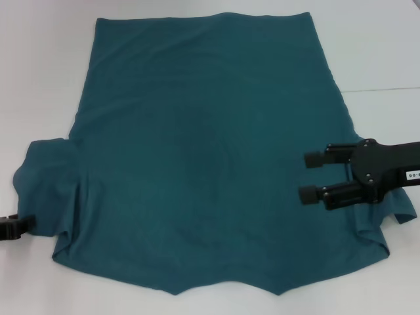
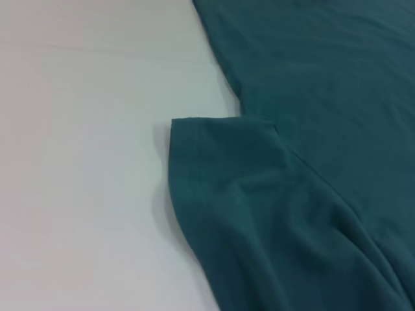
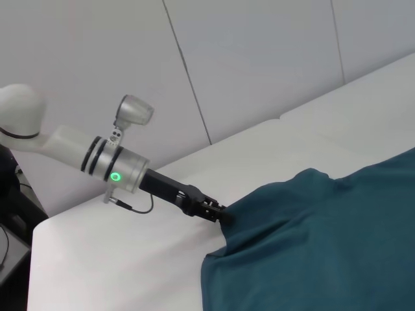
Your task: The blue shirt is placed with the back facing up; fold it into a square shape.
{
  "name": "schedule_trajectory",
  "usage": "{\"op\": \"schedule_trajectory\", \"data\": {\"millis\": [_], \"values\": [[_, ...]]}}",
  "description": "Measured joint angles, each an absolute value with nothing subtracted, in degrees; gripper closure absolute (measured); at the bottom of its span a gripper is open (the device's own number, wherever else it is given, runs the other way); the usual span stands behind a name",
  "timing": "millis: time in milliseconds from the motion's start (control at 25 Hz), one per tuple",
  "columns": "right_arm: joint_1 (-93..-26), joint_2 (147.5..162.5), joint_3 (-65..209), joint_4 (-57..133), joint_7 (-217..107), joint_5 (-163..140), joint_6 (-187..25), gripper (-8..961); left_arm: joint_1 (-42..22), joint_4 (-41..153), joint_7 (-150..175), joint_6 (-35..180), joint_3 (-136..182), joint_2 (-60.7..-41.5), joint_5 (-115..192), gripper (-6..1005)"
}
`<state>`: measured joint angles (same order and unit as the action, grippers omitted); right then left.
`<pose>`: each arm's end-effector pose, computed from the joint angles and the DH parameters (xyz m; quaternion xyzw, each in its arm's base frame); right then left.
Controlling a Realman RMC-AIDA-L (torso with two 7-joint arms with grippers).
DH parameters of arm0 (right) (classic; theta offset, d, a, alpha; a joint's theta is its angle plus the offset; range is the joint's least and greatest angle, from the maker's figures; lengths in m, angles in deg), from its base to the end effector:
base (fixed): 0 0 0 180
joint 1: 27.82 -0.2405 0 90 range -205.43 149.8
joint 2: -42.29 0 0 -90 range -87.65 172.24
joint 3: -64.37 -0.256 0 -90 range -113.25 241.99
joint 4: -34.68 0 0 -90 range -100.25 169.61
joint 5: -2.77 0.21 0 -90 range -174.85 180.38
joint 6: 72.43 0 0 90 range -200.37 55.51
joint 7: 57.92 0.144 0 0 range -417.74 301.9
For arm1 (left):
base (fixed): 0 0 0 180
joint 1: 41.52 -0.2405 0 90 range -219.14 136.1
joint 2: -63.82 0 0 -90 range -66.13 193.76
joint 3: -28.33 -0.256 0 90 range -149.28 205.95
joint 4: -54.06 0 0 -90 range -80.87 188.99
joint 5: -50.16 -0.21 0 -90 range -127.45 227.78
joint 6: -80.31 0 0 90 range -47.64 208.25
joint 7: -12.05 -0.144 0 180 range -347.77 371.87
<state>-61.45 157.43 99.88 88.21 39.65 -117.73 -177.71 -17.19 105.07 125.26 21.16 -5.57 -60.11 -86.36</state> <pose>0.2310 0.3379 0.0724 -0.9512 0.2225 0.2011 0.0734 -0.3596 0.3406 0.0327 -0.7792 -0.5024 -0.0808 0.3659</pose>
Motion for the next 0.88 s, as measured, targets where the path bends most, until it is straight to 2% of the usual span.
{"op": "schedule_trajectory", "data": {"millis": [120, 320, 400, 880], "values": [[-61.5, 157.9, 99.7, 88.2, 39.7, -117.5, -177.7, 12, -16.4, 104.2, 126.2, 22.2, -5.9, -60.11, -86.4, 491], [-61.7, 158.03, 99.6, 88.2, 39.7, -117.4, -177.7, 11, -15.7, 103.9, 127.2, 22.4, -6.3, -60.11, -86.4, 732], [-61.7, 158.04, 99.4, 88.2, 39.7, -117.3, -177.8, 11, -15.6, 104.0, 128.0, 22.4, -6.4, -60.11, -86.4, 960], [-61.0, 158.49, 97.8, 88.2, 39.2, -117.2, -177.6, 12, -15.0, 105.5, 130.8, 19.8, -7.1, -59.94, -86.4, 984]]}}
